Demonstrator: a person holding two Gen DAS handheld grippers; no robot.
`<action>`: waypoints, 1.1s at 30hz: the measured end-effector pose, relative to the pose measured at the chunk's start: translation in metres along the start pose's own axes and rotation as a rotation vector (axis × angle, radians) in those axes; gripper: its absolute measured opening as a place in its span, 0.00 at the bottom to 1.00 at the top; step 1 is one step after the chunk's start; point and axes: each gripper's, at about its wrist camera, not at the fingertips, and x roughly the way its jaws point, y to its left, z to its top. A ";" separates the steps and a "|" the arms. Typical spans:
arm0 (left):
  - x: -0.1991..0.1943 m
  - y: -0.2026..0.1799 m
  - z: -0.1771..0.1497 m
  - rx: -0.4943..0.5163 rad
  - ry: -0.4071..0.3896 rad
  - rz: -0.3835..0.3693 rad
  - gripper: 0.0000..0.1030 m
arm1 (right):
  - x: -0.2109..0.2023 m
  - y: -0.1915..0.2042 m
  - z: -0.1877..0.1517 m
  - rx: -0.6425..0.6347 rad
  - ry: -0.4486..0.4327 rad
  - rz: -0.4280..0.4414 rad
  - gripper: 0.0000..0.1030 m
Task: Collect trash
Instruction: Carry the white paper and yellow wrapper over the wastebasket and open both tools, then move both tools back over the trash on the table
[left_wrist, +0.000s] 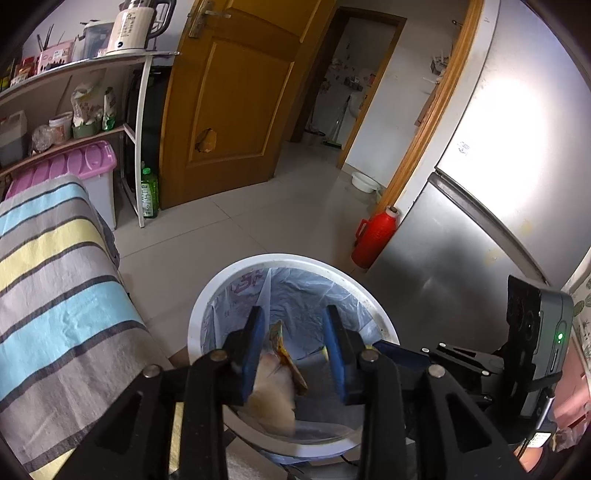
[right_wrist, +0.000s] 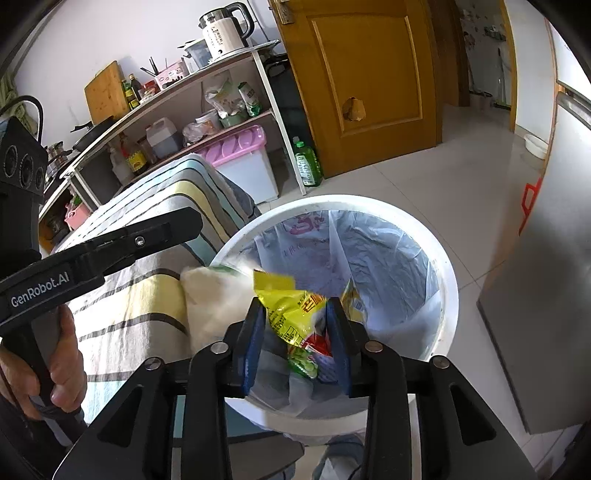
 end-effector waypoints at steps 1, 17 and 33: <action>0.000 0.000 0.000 -0.001 0.000 0.004 0.33 | 0.000 0.000 0.000 0.002 -0.002 0.000 0.37; -0.064 0.005 -0.019 -0.018 -0.093 0.067 0.33 | -0.042 0.021 0.005 -0.021 -0.092 0.032 0.37; -0.165 0.043 -0.061 -0.057 -0.205 0.252 0.33 | -0.066 0.123 -0.013 -0.157 -0.126 0.160 0.37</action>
